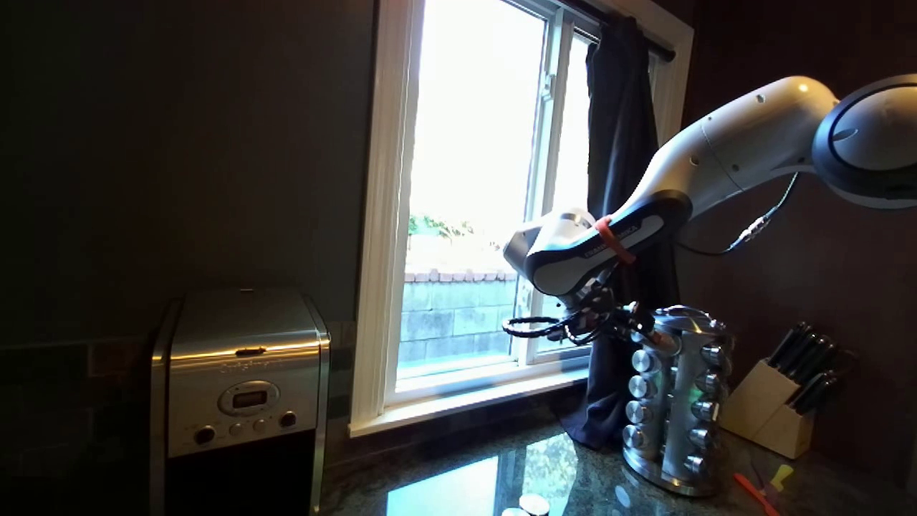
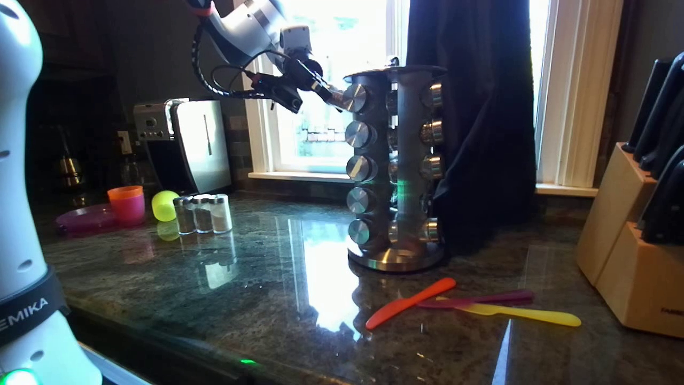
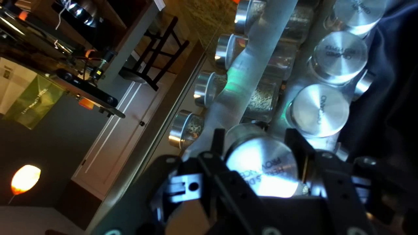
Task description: Pick up one spice cellar and place it on the spice rack
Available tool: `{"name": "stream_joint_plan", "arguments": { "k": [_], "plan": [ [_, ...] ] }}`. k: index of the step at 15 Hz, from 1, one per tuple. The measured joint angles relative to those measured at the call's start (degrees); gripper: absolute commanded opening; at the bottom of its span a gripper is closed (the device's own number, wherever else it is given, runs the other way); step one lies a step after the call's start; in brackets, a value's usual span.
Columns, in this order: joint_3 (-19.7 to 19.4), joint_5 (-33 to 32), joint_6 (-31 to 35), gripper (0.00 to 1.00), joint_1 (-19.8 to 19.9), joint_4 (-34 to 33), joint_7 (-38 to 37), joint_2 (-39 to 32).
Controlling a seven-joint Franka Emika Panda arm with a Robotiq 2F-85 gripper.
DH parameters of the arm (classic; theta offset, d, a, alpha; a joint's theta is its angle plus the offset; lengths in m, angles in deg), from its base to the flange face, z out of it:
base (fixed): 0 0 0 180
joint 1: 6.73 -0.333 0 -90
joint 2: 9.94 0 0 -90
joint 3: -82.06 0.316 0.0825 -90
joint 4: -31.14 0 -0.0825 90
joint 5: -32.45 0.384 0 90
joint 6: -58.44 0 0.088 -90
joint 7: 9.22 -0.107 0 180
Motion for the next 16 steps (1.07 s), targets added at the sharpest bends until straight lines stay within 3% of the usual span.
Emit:
{"name": "stream_joint_plan", "arguments": {
  "k": [16],
  "plan": [
    [2.72,0.54,-1.84,0.24,-1.73,0.51,5.48,0.92]
  ]
}}
